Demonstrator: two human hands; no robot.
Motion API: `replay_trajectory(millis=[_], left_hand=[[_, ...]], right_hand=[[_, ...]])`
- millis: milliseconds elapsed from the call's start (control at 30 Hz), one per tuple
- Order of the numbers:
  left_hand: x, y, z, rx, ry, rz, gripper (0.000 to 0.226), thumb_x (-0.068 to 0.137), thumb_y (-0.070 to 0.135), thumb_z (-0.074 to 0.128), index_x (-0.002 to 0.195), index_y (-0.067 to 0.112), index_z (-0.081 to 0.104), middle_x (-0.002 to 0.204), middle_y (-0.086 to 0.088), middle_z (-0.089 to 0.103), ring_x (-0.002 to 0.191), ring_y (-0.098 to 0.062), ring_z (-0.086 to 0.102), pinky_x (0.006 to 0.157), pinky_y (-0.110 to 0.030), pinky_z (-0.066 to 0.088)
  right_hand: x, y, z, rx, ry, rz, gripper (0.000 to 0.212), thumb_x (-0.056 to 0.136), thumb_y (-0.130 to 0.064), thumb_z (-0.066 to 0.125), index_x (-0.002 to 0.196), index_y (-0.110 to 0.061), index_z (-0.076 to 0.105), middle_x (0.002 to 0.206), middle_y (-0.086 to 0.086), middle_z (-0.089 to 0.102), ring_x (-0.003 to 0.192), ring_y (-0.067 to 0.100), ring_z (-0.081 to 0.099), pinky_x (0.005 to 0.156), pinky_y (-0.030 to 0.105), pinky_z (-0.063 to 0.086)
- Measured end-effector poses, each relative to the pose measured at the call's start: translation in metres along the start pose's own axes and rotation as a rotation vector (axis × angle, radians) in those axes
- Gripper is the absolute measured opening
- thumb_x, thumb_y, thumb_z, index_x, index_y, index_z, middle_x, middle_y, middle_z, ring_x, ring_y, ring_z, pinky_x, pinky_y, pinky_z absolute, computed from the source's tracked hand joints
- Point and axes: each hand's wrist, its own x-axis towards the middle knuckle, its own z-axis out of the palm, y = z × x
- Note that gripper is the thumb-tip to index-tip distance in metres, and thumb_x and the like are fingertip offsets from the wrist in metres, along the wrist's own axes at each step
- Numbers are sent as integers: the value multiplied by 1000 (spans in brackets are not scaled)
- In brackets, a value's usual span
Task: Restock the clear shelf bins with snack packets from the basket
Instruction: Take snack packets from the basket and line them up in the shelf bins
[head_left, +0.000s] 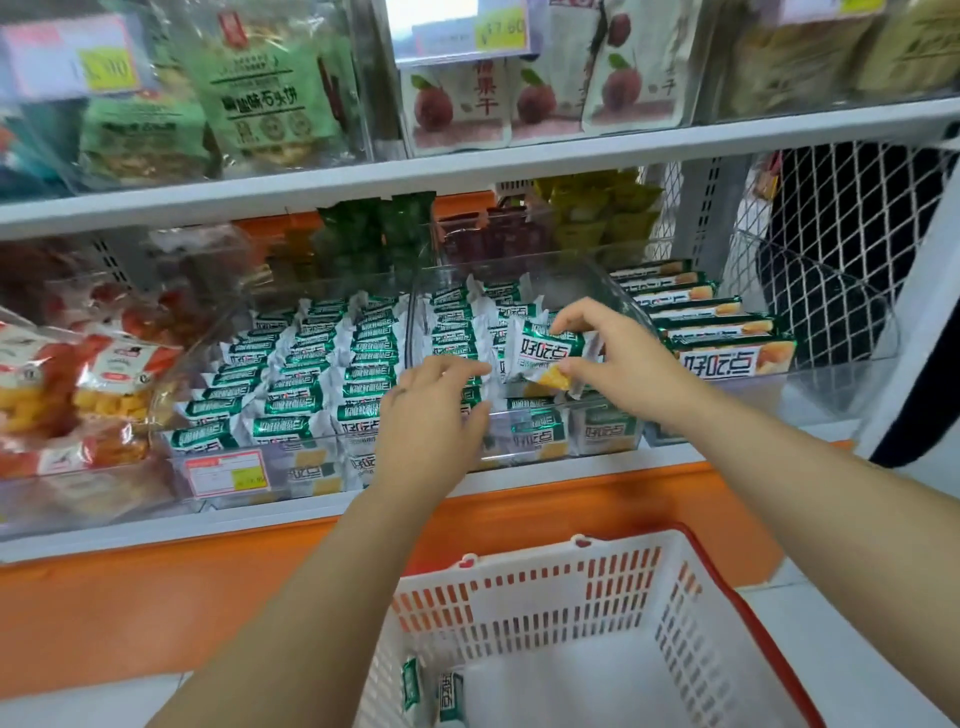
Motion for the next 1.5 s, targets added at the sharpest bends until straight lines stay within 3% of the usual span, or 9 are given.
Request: replay_trajectory(millis=[133, 333, 500, 633, 800, 967, 1233, 1400, 1500], left_hand=[[-4, -22, 15, 215, -77, 45, 42, 96, 38, 47, 137, 35, 43, 142, 11, 37, 135, -16, 28, 117, -48, 4], [-6, -39, 36, 250, 104, 175, 35, 87, 32, 57, 121, 24, 62, 119, 0, 61, 115, -28, 55, 106, -60, 27], [-6, -42, 42, 212, 158, 216, 36, 85, 28, 67, 120, 23, 63, 119, -1, 61, 114, -29, 56, 104, -60, 29], [-20, -40, 36, 123, 277, 245, 32, 86, 16, 62, 117, 21, 62, 119, -4, 59, 110, -28, 55, 104, -50, 32], [-81, -42, 58, -6, 266, 128, 34, 86, 14, 41, 110, 16, 65, 109, -5, 63, 97, -28, 59, 83, -39, 42], [-151, -71, 121, -47, 7, -120, 31, 78, -1, 58, 104, 12, 68, 103, -8, 66, 82, -30, 65, 70, -38, 52], [-203, -130, 209, -58, -717, -602, 44, 94, 9, 41, 137, 21, 45, 139, -3, 43, 117, -22, 50, 97, -34, 45], [-232, -151, 229, -143, -1021, -608, 35, 95, 5, 44, 129, 7, 52, 109, -7, 60, 96, -19, 59, 84, -23, 44], [-238, -151, 229, -115, -1008, -622, 35, 95, 7, 43, 127, 13, 55, 120, -6, 60, 104, -19, 59, 78, -14, 40]], right_hand=[[25, 16, 23, -101, -113, -14, 28, 88, -12, 64, 101, -32, 50, 124, -3, 52, 109, 16, 53, 99, 37, 42], [39, 28, 35, -217, -172, 36, 26, 86, -18, 67, 107, -30, 55, 119, 1, 43, 105, 22, 53, 96, 36, 42], [34, 28, 36, -257, -165, 31, 27, 88, -21, 65, 111, -32, 55, 108, -4, 38, 95, 17, 51, 86, 32, 43], [9, 24, 37, -193, 71, 5, 29, 86, -21, 67, 114, -26, 58, 113, -8, 34, 109, 12, 40, 90, 23, 34], [-66, 24, 68, -20, 321, -225, 14, 83, -15, 64, 97, -13, 65, 98, -4, 49, 91, 5, 48, 82, 11, 38], [-141, 90, 149, 9, -77, 133, 8, 86, -15, 63, 92, -19, 62, 89, -7, 58, 76, 0, 50, 69, 14, 38], [-184, 155, 266, 92, -848, 632, 35, 89, -32, 63, 120, -17, 56, 113, 2, 59, 96, 12, 57, 82, 23, 47], [-204, 160, 327, 182, -1010, 770, 50, 92, -27, 58, 138, -15, 40, 139, 7, 44, 114, 18, 51, 89, 25, 43], [-210, 155, 349, 273, -1014, 851, 51, 95, -21, 53, 142, -9, 35, 143, 10, 40, 102, 20, 51, 75, 26, 45]])
